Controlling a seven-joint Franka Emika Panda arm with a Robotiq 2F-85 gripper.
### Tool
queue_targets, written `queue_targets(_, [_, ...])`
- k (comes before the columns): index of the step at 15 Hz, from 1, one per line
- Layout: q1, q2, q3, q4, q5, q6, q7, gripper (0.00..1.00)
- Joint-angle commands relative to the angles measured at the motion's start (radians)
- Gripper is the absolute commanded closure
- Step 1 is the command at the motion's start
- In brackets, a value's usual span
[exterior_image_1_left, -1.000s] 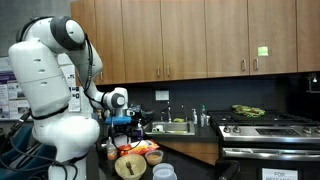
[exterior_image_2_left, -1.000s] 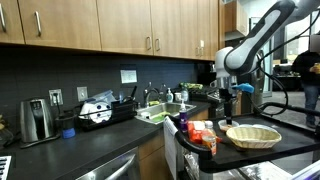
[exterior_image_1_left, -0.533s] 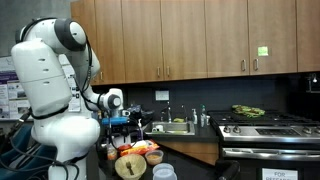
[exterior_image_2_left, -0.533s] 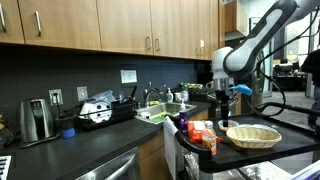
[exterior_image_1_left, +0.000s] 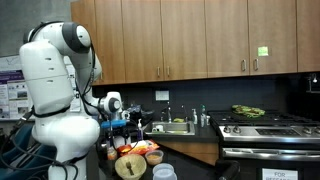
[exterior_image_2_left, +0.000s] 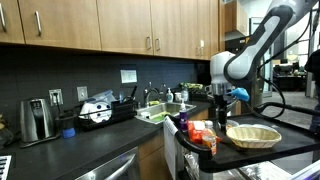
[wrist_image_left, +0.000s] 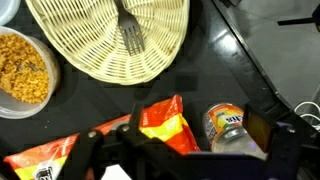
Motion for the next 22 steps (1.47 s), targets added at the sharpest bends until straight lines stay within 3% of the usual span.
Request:
queue_targets(1, [-0.043, 0.006, 0.005, 0.001, -0.052, 0.006, 0.081, 0.00])
queue_targets(10, [-0.150, 0.016, -0.035, -0.001, -0.126, -0.005, 0.126, 0.00])
queue_targets(22, [-0.242, 0.067, -0.156, -0.002, -0.182, -0.023, -0.005, 0.00])
